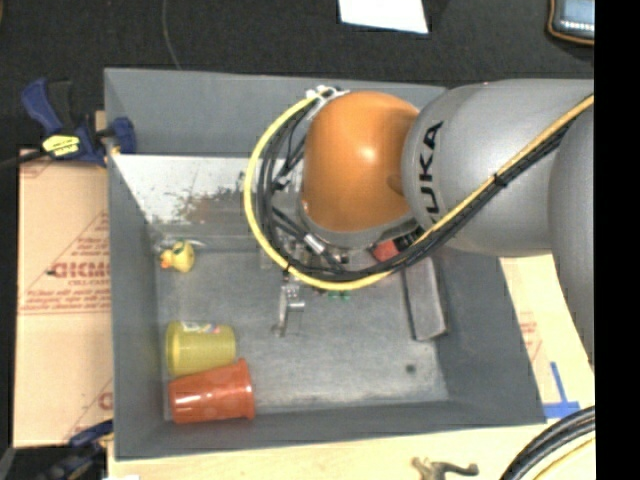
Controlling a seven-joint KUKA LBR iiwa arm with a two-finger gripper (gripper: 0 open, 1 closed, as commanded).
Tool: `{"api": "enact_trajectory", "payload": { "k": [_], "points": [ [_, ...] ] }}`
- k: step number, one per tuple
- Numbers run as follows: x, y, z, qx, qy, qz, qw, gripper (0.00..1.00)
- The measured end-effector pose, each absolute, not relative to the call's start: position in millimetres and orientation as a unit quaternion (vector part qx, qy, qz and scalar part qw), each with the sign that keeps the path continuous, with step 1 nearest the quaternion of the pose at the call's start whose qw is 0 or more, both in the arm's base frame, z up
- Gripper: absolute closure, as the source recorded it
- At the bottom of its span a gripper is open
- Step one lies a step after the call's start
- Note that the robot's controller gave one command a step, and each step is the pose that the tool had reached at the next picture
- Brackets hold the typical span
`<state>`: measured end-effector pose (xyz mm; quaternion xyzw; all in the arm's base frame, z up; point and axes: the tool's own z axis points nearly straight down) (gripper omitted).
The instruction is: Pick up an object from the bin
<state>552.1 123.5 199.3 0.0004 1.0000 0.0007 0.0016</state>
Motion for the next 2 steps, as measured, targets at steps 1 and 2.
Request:
{"api": "enact_trajectory", "payload": {
  "k": [1,2],
  "points": [
    [542.2,199.5,80.4,-0.025,0.999,0.009,0.023,0.0],
    [537.0,196.0,78.3,-0.024,1.0,0.005,0.013,0.0]
  ]
}}
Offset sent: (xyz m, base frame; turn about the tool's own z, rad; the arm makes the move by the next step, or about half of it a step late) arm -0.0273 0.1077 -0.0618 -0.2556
